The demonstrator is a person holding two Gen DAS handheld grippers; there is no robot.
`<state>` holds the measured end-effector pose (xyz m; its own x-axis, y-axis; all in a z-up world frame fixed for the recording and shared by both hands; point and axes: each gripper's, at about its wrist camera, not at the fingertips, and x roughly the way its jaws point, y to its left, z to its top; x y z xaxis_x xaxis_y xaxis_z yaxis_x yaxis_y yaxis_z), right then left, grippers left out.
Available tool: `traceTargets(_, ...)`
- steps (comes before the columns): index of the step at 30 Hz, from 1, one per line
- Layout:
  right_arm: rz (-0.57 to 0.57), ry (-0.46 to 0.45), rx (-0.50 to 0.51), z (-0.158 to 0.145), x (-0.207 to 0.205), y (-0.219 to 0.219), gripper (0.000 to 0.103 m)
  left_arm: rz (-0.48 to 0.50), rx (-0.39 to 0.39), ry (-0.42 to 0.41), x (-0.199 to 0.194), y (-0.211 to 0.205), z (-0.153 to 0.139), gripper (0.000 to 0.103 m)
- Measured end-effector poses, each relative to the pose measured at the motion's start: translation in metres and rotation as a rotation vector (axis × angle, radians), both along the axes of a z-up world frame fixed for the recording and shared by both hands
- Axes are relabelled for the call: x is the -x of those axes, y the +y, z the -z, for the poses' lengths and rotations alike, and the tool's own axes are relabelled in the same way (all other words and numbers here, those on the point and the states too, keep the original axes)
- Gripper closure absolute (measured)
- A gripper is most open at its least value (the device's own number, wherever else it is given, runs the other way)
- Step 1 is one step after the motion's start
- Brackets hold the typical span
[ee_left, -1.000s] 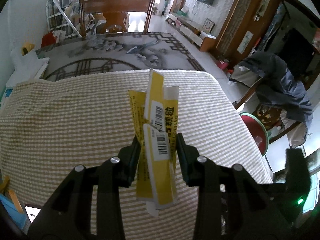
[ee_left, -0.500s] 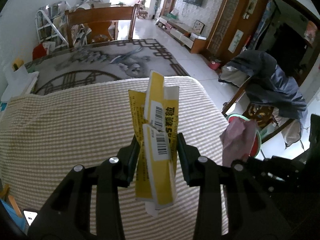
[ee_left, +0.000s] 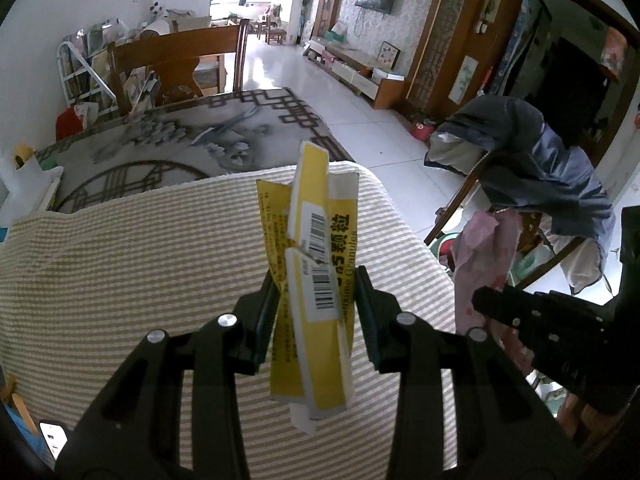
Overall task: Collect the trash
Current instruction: 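Lift and carry the yellow and pink wrappers to the red bin with both grippers, then open both grippers over the red bin to drop the wrappers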
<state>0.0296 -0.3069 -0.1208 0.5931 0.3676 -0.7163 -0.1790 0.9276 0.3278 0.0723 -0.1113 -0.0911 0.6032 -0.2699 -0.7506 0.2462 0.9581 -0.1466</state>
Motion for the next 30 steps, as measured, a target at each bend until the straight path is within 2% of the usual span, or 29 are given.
traceTargets(7,0.022,-0.001,-0.007,0.002,-0.009,-0.038,0.086,0.003,-0.003,0.004,-0.008,-0.031,0.0,0.067)
traceTargets(14,0.092,0.0,-0.01,0.005,-0.013,-0.096,0.086,0.049,0.004,0.01,-0.019,-0.085,0.002,0.067)
traceTargets(25,0.235,0.014,-0.016,0.019,-0.015,-0.196,0.085,0.214,0.01,0.053,-0.029,-0.195,0.018,0.066)
traceTargets(27,0.26,0.026,-0.005,0.026,-0.019,-0.211,0.083,0.257,0.008,0.063,-0.033,-0.217,0.023,0.061)
traceTargets(28,0.273,0.031,-0.003,0.029,-0.02,-0.218,0.083,0.27,0.008,0.068,-0.034,-0.225,0.025,0.054)
traceTargets(29,0.291,0.033,0.001,0.032,-0.021,-0.224,0.074,0.279,0.014,0.068,-0.035,-0.233,0.026,0.043)
traceTargets(30,0.309,0.029,0.003,0.034,-0.021,-0.231,0.058,0.278,0.022,0.059,-0.035,-0.237,0.025,0.036)
